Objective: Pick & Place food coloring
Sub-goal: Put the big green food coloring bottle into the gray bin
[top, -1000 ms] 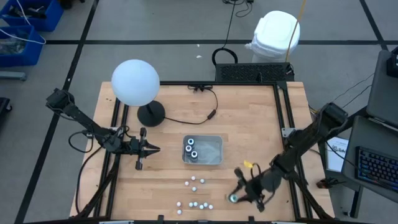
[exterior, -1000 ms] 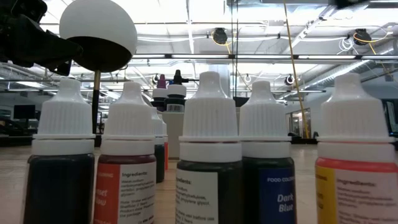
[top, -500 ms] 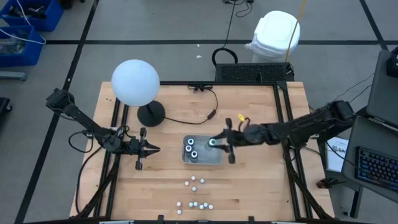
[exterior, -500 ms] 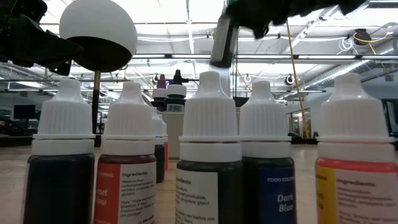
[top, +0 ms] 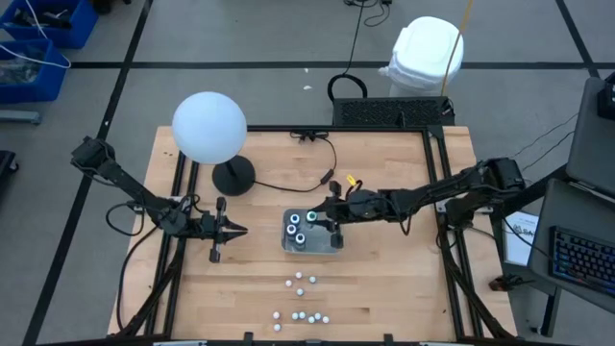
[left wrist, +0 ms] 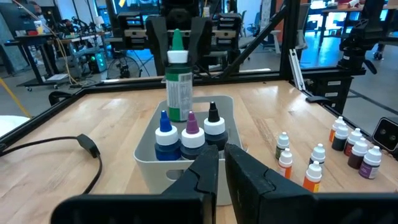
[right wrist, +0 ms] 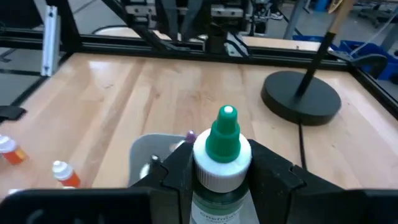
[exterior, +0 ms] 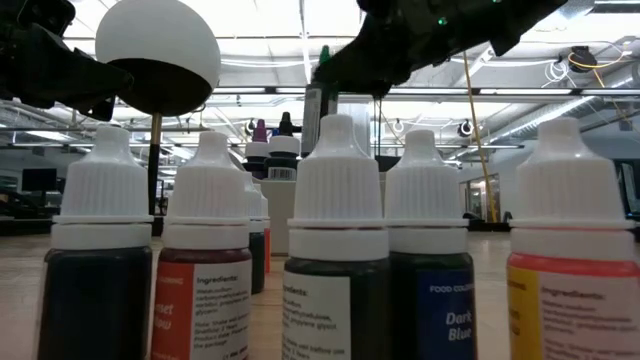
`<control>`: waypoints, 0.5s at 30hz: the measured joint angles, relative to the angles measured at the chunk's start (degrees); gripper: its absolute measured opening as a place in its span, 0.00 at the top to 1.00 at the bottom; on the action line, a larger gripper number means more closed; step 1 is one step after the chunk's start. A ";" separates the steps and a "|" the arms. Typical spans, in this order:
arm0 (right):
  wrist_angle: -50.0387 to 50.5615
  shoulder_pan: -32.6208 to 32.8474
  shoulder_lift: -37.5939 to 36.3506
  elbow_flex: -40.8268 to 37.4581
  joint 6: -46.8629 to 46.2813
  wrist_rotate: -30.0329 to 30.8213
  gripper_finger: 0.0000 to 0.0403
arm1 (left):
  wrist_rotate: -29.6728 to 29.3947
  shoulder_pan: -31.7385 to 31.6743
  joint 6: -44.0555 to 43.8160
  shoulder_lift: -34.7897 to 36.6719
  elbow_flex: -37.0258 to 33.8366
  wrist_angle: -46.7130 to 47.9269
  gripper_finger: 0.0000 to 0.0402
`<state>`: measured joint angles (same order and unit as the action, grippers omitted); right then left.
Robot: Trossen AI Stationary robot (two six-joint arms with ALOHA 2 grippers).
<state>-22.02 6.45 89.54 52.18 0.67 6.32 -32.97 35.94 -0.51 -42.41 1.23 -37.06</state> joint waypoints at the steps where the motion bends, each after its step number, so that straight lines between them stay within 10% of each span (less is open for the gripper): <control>1: 0.02 -0.01 0.24 0.00 0.00 0.81 0.73 | 0.00 -0.01 0.01 0.00 0.00 -0.02 0.91; 15: -3.59 -0.17 5.51 0.28 -2.17 2.61 0.73 | 0.02 -0.01 0.02 -0.01 0.00 0.01 0.91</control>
<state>-25.61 6.28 95.05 52.47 -1.51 8.93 -32.95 35.93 -0.49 -42.42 1.23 -37.05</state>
